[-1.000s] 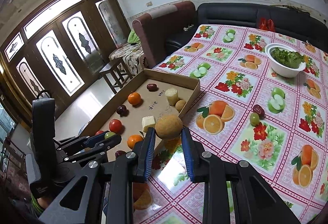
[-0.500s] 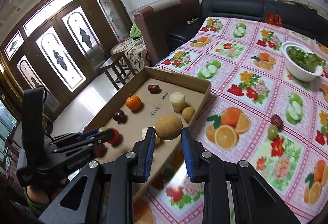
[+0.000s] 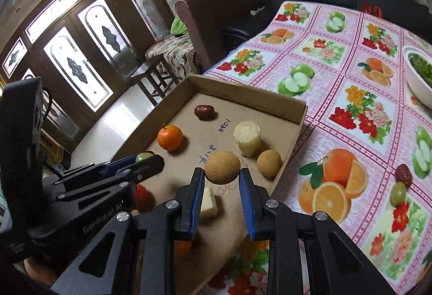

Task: Organize fruits
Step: 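Carry green grape in left tool over box while right tool carries tan fruit there, then open left tool releasing grape in box while right tool releases tan fruit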

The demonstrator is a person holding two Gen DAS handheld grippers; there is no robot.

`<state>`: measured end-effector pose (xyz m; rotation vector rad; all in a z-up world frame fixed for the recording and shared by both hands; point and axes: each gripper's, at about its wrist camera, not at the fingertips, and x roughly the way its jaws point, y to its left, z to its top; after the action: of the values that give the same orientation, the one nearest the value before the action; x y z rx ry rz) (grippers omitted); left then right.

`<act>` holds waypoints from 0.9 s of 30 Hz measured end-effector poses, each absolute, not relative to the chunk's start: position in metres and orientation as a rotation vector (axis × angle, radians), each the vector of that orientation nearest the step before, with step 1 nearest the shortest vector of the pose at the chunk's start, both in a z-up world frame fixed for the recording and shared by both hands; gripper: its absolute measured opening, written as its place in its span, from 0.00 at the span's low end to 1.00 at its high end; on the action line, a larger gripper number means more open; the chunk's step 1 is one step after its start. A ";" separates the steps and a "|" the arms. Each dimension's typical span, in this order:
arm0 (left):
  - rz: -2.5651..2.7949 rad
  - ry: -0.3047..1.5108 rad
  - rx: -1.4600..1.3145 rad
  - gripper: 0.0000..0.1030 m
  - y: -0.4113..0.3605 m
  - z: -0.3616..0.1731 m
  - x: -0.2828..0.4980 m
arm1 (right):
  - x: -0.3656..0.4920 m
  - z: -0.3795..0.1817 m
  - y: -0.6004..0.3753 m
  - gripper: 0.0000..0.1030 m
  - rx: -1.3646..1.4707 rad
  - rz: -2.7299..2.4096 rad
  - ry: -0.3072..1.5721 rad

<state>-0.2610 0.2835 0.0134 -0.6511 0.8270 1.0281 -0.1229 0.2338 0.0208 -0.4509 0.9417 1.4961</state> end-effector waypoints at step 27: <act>1.030 0.933 -0.726 0.25 0.293 -0.012 -0.257 | -0.130 -0.010 0.259 0.27 -0.540 1.496 0.981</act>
<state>-0.2567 0.2928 -0.0123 -0.7263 0.9329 1.0304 -0.1298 0.2594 -0.0096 -0.5399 0.9814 1.4957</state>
